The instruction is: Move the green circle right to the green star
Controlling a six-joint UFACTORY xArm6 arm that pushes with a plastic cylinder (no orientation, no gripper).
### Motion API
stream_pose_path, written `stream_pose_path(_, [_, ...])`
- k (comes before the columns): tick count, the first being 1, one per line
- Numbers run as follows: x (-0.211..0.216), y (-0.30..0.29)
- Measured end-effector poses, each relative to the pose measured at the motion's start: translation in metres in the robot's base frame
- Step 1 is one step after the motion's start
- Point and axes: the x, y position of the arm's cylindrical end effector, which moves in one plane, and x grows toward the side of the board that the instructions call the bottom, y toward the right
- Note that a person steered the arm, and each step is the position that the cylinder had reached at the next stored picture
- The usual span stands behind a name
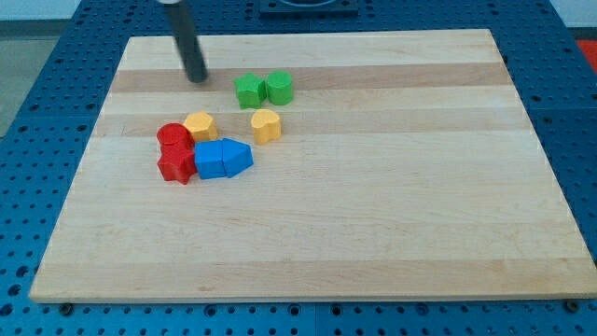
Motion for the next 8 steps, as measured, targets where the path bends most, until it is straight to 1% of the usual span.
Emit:
stream_pose_path(1, [0.031, 0.064])
stream_pose_path(2, [0.067, 0.110])
stream_pose_path(3, [0.096, 0.140])
stream_pose_path(4, [0.085, 0.130])
stream_pose_path(5, [0.039, 0.157])
stream_pose_path(6, [0.008, 0.165])
stream_pose_path(8, [-0.007, 0.093])
